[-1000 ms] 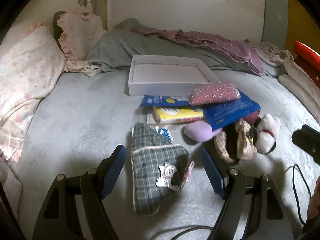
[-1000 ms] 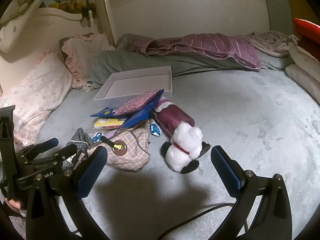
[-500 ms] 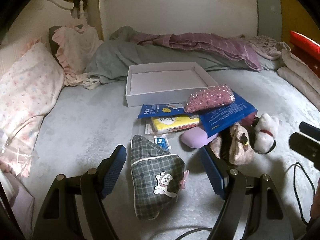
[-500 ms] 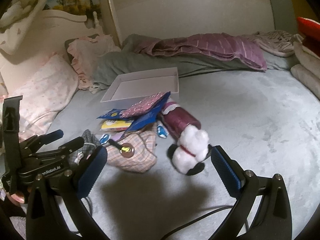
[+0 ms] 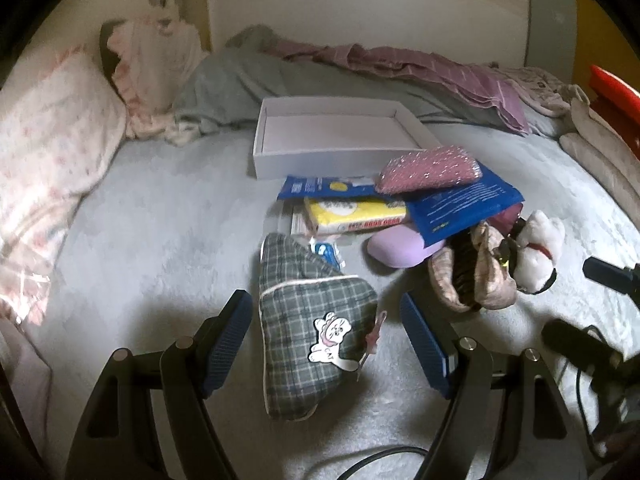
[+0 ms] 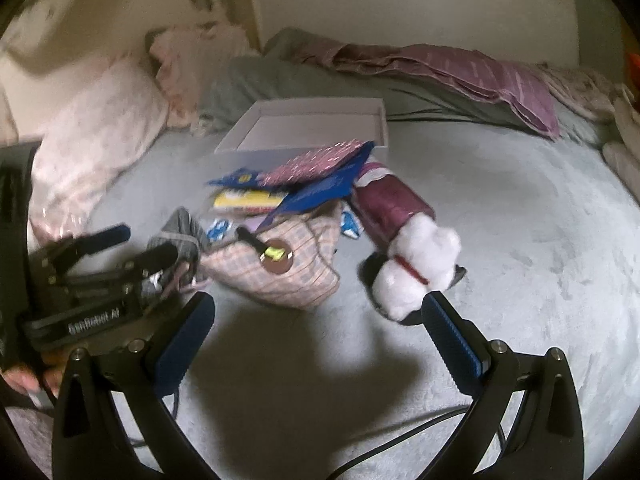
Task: Organize soft objects
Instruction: 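Move the left tool toward the green plaid pouch while the right tool approaches the beige plaid pouch, then grasp the green plaid pouch with the left tool while the right tool grasps the beige plaid pouch, then carry both pouches over the white tray with the left and right tools, then lower both pouches into the tray and open both tools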
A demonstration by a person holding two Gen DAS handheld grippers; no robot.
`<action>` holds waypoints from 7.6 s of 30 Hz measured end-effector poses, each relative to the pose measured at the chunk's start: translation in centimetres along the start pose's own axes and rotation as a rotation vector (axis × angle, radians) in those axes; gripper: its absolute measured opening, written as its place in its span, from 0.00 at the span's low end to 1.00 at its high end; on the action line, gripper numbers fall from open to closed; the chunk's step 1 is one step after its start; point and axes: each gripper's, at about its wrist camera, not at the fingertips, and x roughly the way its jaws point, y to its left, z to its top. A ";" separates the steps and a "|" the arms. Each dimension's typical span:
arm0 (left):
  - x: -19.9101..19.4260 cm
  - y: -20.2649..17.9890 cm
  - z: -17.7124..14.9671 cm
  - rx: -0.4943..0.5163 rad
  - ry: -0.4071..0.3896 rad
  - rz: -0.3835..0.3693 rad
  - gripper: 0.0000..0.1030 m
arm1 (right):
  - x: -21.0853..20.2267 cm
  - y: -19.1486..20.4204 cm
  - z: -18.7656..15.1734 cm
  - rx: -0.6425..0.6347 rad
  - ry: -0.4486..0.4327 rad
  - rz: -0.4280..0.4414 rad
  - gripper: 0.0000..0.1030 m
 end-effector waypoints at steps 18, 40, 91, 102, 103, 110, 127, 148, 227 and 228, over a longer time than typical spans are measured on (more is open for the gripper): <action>0.4 0.5 -0.4 -0.027 0.039 -0.050 0.75 | -0.6 -0.1 0.1 -0.020 -0.028 -0.061 0.96; 2.3 2.8 0.6 -0.100 0.124 -0.077 0.75 | 2.0 -1.2 1.4 0.029 0.031 0.171 0.87; -3.3 5.5 6.9 -0.169 0.061 -0.150 0.05 | -0.7 -0.1 5.5 -0.125 0.017 0.113 0.16; -3.4 5.5 12.5 -0.102 0.032 -0.144 0.05 | -3.1 -1.2 11.5 -0.097 0.038 0.150 0.16; -2.8 5.2 13.2 -0.087 0.028 -0.128 0.05 | -2.8 -1.1 12.1 -0.107 0.030 0.136 0.16; 1.9 4.3 17.6 -0.067 0.044 -0.146 0.05 | 2.7 -0.5 17.0 -0.155 0.037 0.035 0.17; 15.8 4.5 22.6 -0.159 0.136 -0.076 0.05 | 18.4 -2.5 20.9 -0.096 0.182 -0.096 0.17; 19.1 5.5 21.1 -0.086 0.168 0.018 0.13 | 22.8 -6.6 21.3 0.403 0.417 0.210 0.35; 25.2 -2.2 22.3 0.123 0.359 -0.120 0.27 | 20.0 -11.2 20.1 0.251 0.280 0.166 0.56; 25.5 -1.4 22.5 0.076 0.369 -0.128 0.27 | 20.3 -11.2 20.0 0.247 0.284 0.165 0.56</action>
